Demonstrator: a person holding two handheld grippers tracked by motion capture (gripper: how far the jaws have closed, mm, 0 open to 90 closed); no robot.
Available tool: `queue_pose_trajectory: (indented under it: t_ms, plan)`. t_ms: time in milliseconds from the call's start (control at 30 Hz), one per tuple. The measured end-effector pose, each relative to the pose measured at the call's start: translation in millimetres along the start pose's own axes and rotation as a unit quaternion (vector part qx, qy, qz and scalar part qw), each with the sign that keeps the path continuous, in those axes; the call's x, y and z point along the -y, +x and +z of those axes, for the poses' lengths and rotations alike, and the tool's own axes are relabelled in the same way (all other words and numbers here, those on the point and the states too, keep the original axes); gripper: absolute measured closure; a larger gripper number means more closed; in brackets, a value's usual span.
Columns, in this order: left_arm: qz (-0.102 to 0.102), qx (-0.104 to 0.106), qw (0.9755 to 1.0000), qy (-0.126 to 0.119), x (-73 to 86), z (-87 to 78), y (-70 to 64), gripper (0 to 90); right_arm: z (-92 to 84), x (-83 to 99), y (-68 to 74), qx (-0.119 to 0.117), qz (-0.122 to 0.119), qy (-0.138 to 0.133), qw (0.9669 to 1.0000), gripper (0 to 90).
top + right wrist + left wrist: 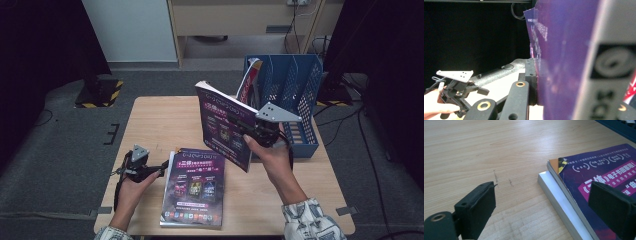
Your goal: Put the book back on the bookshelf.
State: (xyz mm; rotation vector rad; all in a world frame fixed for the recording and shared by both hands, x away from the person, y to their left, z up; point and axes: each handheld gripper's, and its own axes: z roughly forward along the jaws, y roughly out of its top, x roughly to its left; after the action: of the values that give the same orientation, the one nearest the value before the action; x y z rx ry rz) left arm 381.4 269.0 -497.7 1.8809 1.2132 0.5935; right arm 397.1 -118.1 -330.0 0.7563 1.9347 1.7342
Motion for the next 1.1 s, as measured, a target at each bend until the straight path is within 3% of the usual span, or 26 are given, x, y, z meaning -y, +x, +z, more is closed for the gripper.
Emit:
queue_pose_trajectory:
  t_ms: [300,767,1100]
  plan:
    - [-0.001,0.001,1.0,0.005,2.6,-0.6,1.9,6.6,-12.7,-3.5,-4.4,0.009,0.003,0.003,0.9999,82.8]
    - [0.001,-0.001,1.0,0.007,1.1,1.9,-0.8,6.9,-45.4,-23.7,-23.5,0.015,0.011,-0.014,0.9997,82.8]
    - [0.002,-0.003,1.0,0.006,1.4,0.7,0.7,7.3,-64.2,-28.6,-29.9,0.022,0.005,-0.005,0.9997,82.8]
